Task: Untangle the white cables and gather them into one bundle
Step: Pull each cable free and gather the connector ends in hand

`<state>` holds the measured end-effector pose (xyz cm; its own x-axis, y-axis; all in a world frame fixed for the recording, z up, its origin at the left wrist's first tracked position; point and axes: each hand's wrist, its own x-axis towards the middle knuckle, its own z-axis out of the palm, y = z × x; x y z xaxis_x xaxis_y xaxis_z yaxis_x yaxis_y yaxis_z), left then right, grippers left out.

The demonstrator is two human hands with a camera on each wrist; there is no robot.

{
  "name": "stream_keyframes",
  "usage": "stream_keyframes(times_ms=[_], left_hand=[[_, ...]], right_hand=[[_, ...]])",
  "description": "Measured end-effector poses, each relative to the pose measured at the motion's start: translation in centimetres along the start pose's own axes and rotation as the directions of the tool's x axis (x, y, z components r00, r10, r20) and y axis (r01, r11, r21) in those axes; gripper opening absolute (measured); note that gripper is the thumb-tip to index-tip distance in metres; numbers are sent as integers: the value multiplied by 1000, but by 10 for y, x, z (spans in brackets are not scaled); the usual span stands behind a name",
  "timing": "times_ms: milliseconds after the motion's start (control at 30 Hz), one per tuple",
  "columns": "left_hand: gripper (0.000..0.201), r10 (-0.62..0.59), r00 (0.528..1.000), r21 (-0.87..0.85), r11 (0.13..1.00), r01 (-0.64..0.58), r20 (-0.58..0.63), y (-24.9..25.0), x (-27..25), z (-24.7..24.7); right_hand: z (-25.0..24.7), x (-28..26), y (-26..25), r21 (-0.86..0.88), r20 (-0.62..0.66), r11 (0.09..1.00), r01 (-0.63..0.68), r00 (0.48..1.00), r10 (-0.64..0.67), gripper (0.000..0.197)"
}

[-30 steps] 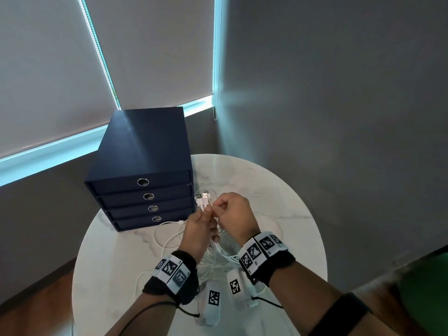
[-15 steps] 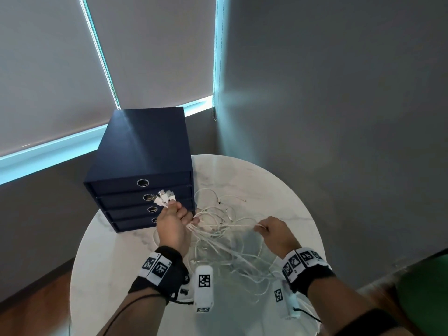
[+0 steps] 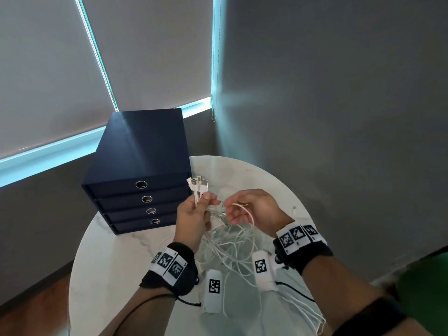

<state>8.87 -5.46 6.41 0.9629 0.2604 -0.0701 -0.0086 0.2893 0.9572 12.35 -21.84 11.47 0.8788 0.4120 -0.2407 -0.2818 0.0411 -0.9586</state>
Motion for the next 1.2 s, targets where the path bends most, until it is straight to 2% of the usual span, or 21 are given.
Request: stream_keyframes(times_ms=[100,167,233,300,400,433,500,533,567,600,633,667,700,733,800,867,1000,1067,1133,1200], left_hand=[[23,-9,997,-4,1000,9,81,0,-2,7],[26,-48,993,-74,996,56,113,-3,-4,5],[27,-68,981,-95,992,86,184,-8,-7,0],[25,-77,968,-67,993,95,240,-16,-14,-6],[21,-101,978,-93,988,120,182,-25,-17,-18],[20,-111,983,-110,986,128,149,-27,-16,-21],[18,-126,988,-99,986,135,92,-29,-11,-27],[19,-129,989,-74,988,134,68,-29,-9,-29],[20,-133,990,-47,990,135,41,-30,-7,-29],[20,-135,991,-22,991,136,19,-30,-5,-27],[21,-137,991,7,991,137,1,-29,-4,-25],[21,-141,990,34,989,141,-8,-29,-2,-22],[22,-146,989,60,987,147,-10,-28,0,-19],[23,-146,989,83,986,147,-8,-27,1,-16],[27,-136,991,120,984,135,5,-26,3,-10],[29,-133,991,128,983,129,19,-24,2,-8],[21,-160,980,11,987,160,115,-25,-4,-15],[18,-165,972,-10,986,169,169,-25,-8,-19],[17,-172,969,22,985,171,179,-26,-11,-23],[17,-203,966,50,979,197,157,-32,-12,-30]], right_hand=[[21,1,-7,-163,82,979,120,991,-108,14],[26,3,-15,-136,37,969,206,978,-203,15],[21,8,-27,-29,-94,951,308,946,-310,21],[9,14,-42,74,-248,911,407,892,-378,24],[-10,15,-68,174,-447,828,533,792,-416,22],[-16,15,-73,175,-499,820,545,767,-403,21],[-29,20,-66,107,-580,873,476,743,-334,25],[-36,25,-57,-17,-604,919,394,729,-324,31],[-43,29,-44,-251,-600,933,259,714,-360,37],[-45,31,-33,-551,-530,831,82,735,-424,42],[-43,29,-22,-783,-413,619,-61,795,-444,46],[-37,25,-14,-909,-290,403,-106,855,-429,46],[-29,19,-7,-959,-171,277,-64,907,-385,42],[-18,14,-1,-971,-59,239,21,946,-319,34],[5,7,7,-938,101,312,151,980,-172,21],[15,7,12,-901,130,393,181,980,-153,21],[11,15,-1,-849,28,501,169,960,-277,24],[8,20,-12,-791,-60,586,178,930,-364,28],[2,28,-27,-648,-216,726,231,858,-465,35],[-4,31,-46,-426,-398,845,323,772,-496,38]])
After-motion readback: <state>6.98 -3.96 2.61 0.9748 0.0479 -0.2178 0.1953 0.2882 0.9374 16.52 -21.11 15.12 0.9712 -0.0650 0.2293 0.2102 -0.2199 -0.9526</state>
